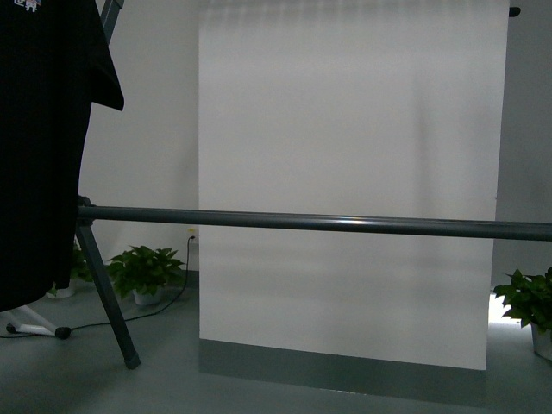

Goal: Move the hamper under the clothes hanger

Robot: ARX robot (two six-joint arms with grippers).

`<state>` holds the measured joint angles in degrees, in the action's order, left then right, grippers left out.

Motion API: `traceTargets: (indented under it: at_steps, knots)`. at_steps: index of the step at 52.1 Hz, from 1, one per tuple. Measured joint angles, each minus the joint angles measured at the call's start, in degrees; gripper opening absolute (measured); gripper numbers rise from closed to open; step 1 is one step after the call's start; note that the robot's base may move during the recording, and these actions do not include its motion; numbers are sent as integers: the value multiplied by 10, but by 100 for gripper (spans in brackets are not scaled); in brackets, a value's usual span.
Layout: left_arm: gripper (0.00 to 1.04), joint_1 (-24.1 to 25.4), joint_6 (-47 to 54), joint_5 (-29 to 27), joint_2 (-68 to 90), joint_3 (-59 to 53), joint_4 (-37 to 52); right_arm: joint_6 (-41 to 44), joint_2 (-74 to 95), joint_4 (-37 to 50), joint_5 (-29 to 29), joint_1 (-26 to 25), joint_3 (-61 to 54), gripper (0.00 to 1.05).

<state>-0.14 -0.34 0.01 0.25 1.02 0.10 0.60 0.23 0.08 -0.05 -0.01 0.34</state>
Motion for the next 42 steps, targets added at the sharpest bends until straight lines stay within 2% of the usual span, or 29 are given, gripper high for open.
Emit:
traceTargets:
  at_steps: [6, 10, 27, 32, 36, 40, 42]
  knots:
    - [3, 0, 0, 0, 0, 0, 0, 0, 0, 0, 0, 0, 0, 3]
    - [4, 0, -1, 0, 0, 0, 0, 0, 0, 0, 0, 0, 0, 14]
    - [56, 0, 0, 0, 0, 0, 0, 0, 0, 0, 0, 0, 0, 63]
    - [75, 0, 0, 0, 0, 0, 0, 0, 0, 0, 0, 0, 0, 85]
    - [90, 0, 0, 0, 0, 0, 0, 0, 0, 0, 0, 0, 0, 98]
    - [100, 0, 1, 0, 0, 0, 0, 0, 0, 0, 0, 0, 0, 96]
    - [98, 0, 0, 0, 0, 0, 0, 0, 0, 0, 0, 0, 0, 96]
